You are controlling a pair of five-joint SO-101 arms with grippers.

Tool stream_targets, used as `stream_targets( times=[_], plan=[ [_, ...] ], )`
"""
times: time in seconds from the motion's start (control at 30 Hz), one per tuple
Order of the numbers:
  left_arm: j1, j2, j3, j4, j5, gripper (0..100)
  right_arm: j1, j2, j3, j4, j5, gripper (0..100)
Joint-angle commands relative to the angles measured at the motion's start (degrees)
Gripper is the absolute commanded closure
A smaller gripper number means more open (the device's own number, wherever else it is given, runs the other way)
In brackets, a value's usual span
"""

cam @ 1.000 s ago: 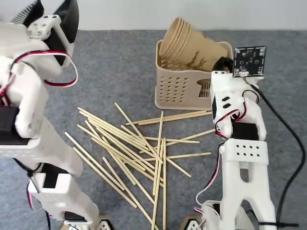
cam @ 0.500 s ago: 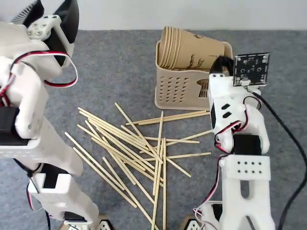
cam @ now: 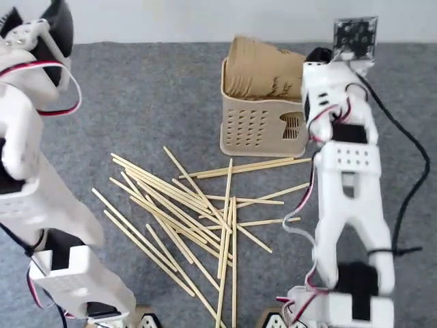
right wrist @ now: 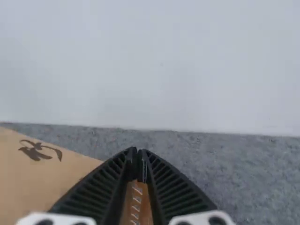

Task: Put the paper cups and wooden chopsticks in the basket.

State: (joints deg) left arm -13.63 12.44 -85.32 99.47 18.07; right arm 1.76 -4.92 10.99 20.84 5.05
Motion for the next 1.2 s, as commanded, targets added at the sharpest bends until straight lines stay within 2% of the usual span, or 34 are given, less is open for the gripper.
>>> stream_targets(
  times=[0.0,0.13,0.27,0.47,0.63,0.83,1.17],
  plan=[
    [-1.8,-2.1,1.7,1.3,1.0,80,0.7,4.4,-9.4,11.5,0.7,98.4],
    [-3.3,-2.1,2.0,1.3,1.0,80,1.5,6.1,-15.2,23.8,0.7,98.3],
    [-4.7,-2.2,2.0,1.3,1.0,80,2.9,5.1,-19.3,31.9,0.7,98.3],
    [-5.2,-2.2,2.0,1.3,1.0,80,5.0,-1.4,-23.8,36.6,0.4,98.3],
    [-5.2,-2.2,2.0,1.3,1.0,80,2.8,-9.6,-23.9,36.5,0.3,98.3],
    [-5.1,-2.2,2.0,1.3,1.0,80,-4.4,-16.0,-23.7,32.5,0.3,98.3],
    [-5.1,-2.1,2.1,1.3,1.0,80,-13.9,-6.4,-23.6,17.6,0.6,98.3]
  ],
)
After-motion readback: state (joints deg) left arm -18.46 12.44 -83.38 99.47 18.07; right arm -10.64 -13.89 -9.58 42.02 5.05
